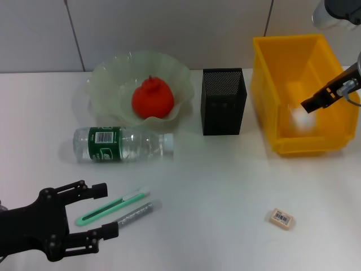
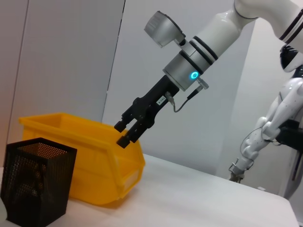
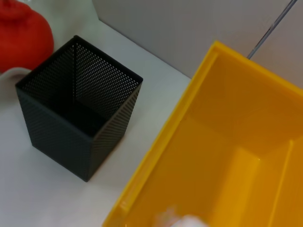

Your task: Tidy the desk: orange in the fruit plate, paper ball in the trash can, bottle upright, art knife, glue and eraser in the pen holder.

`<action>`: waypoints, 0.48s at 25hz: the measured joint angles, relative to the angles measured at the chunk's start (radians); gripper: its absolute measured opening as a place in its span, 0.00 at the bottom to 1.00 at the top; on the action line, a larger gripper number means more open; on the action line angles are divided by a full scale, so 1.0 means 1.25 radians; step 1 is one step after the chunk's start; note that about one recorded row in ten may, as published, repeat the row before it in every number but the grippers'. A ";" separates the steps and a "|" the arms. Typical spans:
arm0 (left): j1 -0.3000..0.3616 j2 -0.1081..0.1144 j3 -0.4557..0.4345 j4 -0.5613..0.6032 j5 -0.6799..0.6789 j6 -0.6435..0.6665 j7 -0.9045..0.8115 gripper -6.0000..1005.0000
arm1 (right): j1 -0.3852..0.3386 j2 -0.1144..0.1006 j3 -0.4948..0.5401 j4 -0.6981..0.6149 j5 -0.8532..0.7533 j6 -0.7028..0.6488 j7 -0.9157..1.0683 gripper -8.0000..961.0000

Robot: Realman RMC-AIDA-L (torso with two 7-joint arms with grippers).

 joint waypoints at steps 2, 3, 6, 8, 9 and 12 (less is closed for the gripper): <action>-0.001 -0.001 0.000 0.000 0.000 -0.004 0.003 0.80 | -0.004 0.000 0.003 -0.001 0.000 -0.003 -0.012 0.72; -0.002 -0.003 0.000 0.000 0.000 -0.011 0.007 0.80 | -0.004 0.000 0.003 -0.001 0.000 -0.003 -0.012 0.75; -0.003 -0.004 0.000 -0.001 -0.001 -0.017 0.007 0.80 | -0.019 0.000 0.004 -0.021 0.002 -0.006 -0.016 0.82; -0.009 0.001 0.000 0.001 -0.001 -0.028 -0.007 0.80 | -0.037 0.001 0.005 -0.054 0.015 -0.014 -0.016 0.85; -0.009 0.002 -0.001 0.001 -0.001 -0.029 -0.009 0.80 | -0.061 0.002 0.013 -0.106 0.052 -0.043 -0.020 0.85; -0.018 0.013 -0.015 0.001 -0.002 -0.040 -0.026 0.80 | -0.097 0.003 0.052 -0.190 0.141 -0.105 -0.040 0.85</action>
